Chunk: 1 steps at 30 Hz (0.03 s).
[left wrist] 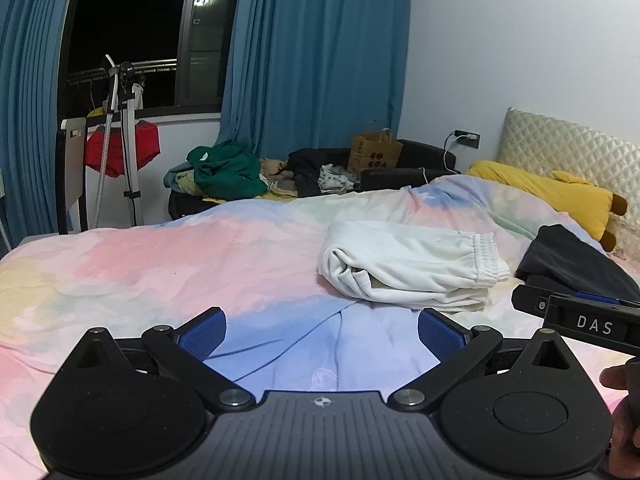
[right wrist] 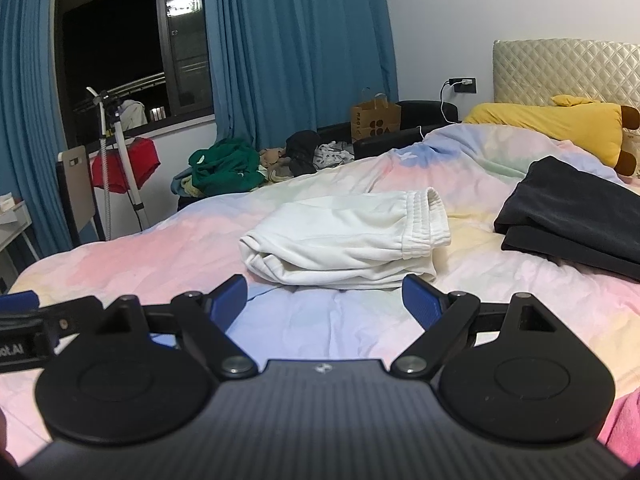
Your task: Fold clothes
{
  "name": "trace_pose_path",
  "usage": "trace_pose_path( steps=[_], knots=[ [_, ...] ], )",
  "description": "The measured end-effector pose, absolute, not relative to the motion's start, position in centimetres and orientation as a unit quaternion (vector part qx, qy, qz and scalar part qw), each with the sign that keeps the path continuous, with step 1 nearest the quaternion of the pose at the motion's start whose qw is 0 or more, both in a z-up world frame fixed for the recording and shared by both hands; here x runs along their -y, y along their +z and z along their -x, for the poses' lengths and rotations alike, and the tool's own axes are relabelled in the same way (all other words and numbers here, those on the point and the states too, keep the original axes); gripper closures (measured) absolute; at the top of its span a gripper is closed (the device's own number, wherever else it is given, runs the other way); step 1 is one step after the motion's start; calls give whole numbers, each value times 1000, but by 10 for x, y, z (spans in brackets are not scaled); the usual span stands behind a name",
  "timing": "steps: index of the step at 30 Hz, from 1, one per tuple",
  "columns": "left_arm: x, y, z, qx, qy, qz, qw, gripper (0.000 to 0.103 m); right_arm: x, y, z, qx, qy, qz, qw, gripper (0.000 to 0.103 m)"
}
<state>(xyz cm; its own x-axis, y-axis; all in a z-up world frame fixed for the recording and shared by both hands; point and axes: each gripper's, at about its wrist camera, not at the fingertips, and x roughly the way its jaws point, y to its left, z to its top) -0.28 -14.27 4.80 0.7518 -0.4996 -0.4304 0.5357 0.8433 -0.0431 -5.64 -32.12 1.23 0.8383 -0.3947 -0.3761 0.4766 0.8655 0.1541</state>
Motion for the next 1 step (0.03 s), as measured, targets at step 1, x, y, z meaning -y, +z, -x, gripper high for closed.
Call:
trace_pose_path(
  steps=[1],
  knots=[
    [142, 48, 3, -217, -276, -41, 935, 0, 321, 12, 56, -169, -229, -121, 951, 17]
  ],
)
